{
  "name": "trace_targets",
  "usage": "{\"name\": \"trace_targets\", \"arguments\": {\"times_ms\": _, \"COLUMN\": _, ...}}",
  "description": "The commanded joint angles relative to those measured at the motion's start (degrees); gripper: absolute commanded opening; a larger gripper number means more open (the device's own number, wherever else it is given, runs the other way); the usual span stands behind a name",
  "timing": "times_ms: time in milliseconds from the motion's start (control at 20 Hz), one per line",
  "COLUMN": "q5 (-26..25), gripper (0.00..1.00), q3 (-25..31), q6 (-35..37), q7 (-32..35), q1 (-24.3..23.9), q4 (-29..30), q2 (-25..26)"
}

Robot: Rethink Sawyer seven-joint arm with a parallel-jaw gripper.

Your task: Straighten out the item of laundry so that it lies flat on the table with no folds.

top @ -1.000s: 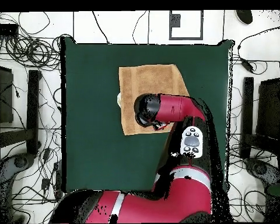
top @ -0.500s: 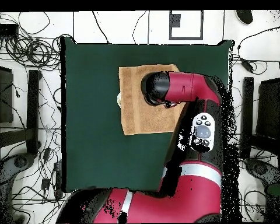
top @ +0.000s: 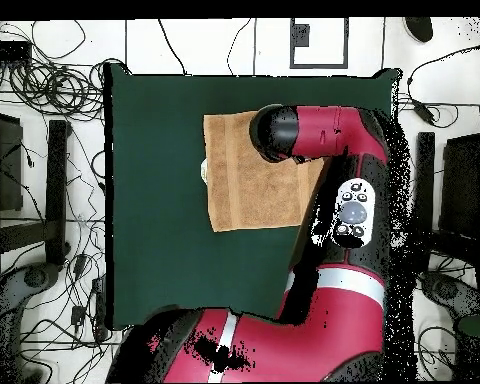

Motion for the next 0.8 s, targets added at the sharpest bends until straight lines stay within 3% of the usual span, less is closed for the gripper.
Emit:
{"name": "trace_targets", "arguments": {"times_ms": 50, "q5": -3.58, "gripper": 1.00, "q3": 7.75, "q6": -4.56, "q7": -11.18, "q1": 1.33, "q4": -1.47, "q2": 7.14}}
{"name": "trace_targets", "arguments": {"times_ms": 800, "q5": -2.08, "gripper": 1.00, "q3": 9.40, "q6": -2.76, "q7": -11.19, "q1": 0.39, "q4": -3.13, "q2": 10.33}}
